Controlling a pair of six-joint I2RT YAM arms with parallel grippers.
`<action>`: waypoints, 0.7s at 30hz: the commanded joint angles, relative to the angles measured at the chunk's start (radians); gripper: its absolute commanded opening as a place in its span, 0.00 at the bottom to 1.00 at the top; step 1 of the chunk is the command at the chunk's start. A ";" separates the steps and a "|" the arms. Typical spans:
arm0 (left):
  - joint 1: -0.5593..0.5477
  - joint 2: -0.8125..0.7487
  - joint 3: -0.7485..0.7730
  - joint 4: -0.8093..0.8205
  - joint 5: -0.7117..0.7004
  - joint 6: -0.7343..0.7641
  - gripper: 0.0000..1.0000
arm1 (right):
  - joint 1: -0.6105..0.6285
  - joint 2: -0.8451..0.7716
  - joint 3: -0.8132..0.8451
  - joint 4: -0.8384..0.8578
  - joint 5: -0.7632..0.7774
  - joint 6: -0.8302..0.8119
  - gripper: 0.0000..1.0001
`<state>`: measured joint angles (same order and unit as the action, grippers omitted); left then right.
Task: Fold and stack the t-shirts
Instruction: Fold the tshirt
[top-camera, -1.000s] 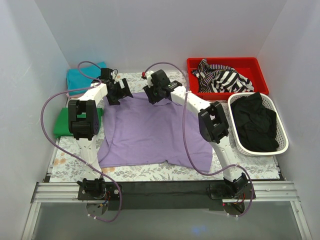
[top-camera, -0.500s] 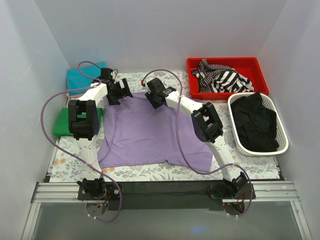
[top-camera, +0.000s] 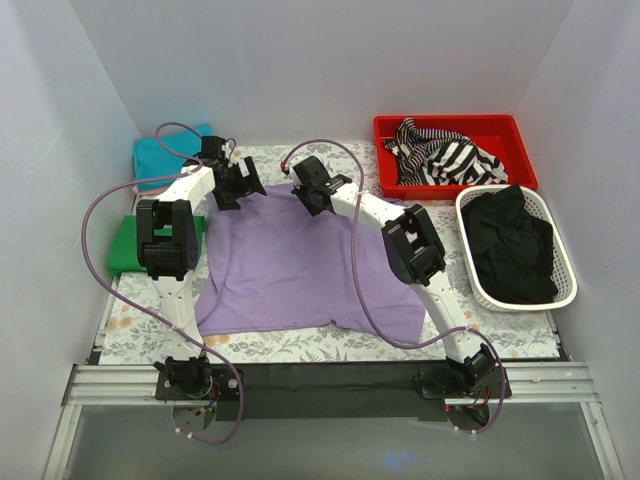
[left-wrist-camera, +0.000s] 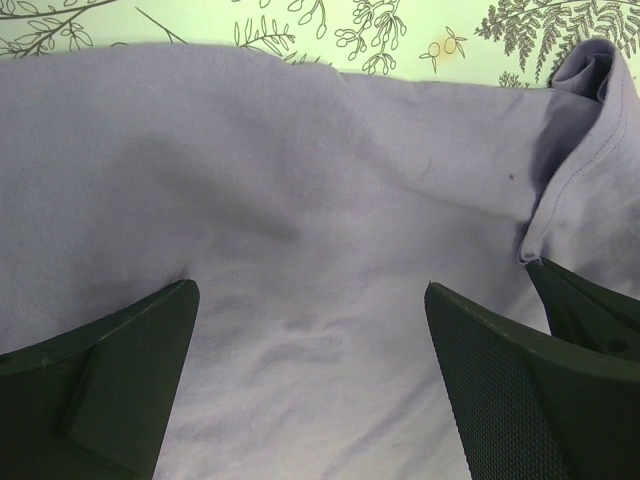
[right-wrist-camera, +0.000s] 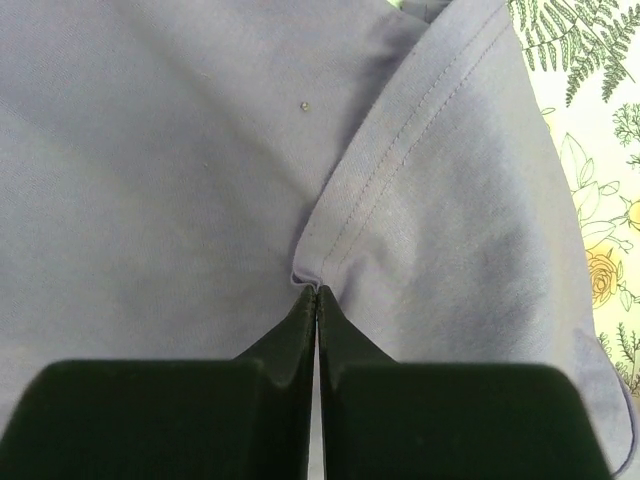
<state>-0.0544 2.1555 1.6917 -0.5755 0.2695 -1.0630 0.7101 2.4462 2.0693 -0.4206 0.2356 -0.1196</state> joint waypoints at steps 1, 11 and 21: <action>0.005 -0.005 -0.004 0.000 0.002 0.005 0.96 | 0.008 -0.061 -0.015 0.036 -0.002 -0.022 0.01; 0.005 -0.009 -0.004 0.000 0.004 0.009 0.95 | 0.006 -0.288 -0.089 0.059 0.082 -0.058 0.01; 0.007 -0.039 -0.018 -0.007 -0.009 0.014 0.95 | -0.009 -0.484 -0.284 0.037 0.165 -0.028 0.01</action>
<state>-0.0540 2.1555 1.6848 -0.5755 0.2699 -1.0626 0.7120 2.0327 1.8351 -0.3748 0.3519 -0.1604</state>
